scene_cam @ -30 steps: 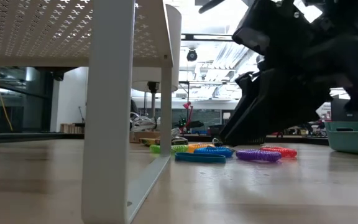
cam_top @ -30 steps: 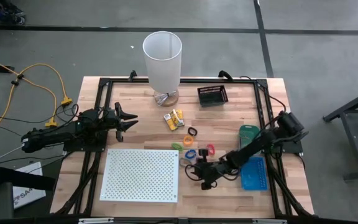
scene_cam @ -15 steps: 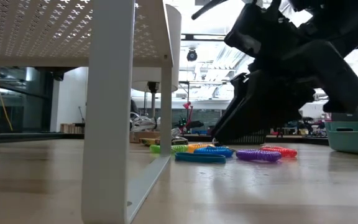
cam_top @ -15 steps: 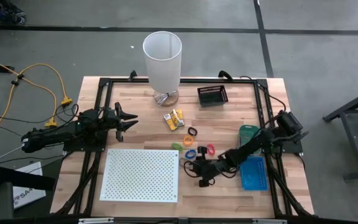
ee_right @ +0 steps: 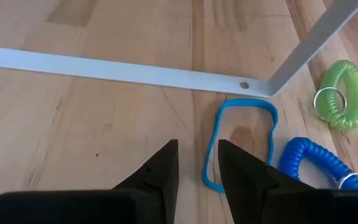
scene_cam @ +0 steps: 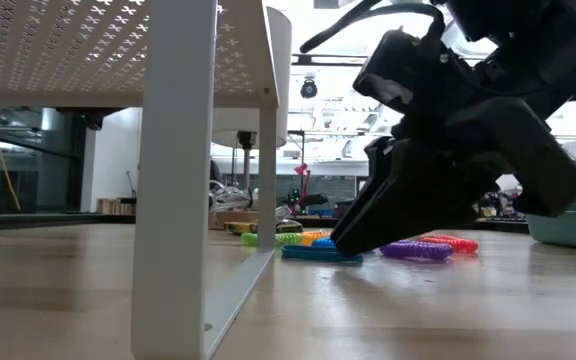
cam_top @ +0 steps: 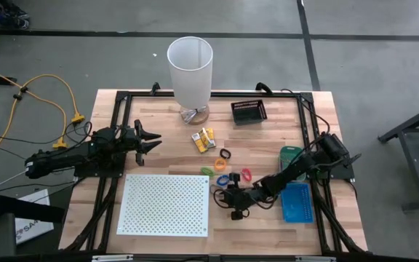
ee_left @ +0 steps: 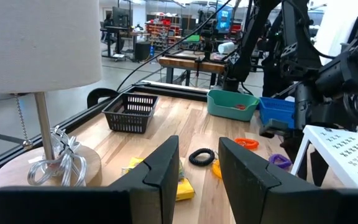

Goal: Pick & Place Office Desk Supplies
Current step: Put the blue rubber bands into the green bin

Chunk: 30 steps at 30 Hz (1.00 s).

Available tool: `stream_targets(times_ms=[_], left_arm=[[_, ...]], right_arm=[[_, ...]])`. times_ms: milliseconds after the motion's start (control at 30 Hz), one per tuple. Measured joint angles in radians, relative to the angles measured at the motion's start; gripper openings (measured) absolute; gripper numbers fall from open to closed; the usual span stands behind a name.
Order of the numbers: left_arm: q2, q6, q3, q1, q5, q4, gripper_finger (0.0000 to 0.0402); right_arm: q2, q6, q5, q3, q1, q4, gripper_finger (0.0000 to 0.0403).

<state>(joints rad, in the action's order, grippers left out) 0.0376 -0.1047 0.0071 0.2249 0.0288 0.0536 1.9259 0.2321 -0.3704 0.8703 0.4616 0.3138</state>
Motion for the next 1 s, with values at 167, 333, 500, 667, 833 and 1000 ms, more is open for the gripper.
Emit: stream_targets(times_ms=[167,333,500,667,833,1000], left_arm=[[0.000,0.000,0.000,0.000,0.000,0.000,0.0108],[0.000,0.000,0.000,0.000,0.000,0.000,0.0108],[0.000,0.000,0.000,0.000,0.000,0.000,0.0108],[0.000,0.000,0.000,0.000,0.000,0.000,0.0108],[0.000,0.000,0.000,0.000,0.000,0.000,0.0108],[0.000,0.000,0.000,0.000,0.000,0.000,0.0108]], right_arm=[[0.000,0.027,0.007,0.000,-0.011,-0.016,0.0101],[0.000,0.032,0.007,0.000,-0.011,-0.018,0.0101],[0.011,0.052,0.016,0.000,-0.011,-0.013,0.0101],[0.022,0.078,0.029,0.001,-0.012,-0.011,0.0101],[0.023,0.074,0.029,0.001,-0.013,-0.012,0.0101],[0.024,0.062,0.030,0.001,-0.013,-0.013,0.0083]])
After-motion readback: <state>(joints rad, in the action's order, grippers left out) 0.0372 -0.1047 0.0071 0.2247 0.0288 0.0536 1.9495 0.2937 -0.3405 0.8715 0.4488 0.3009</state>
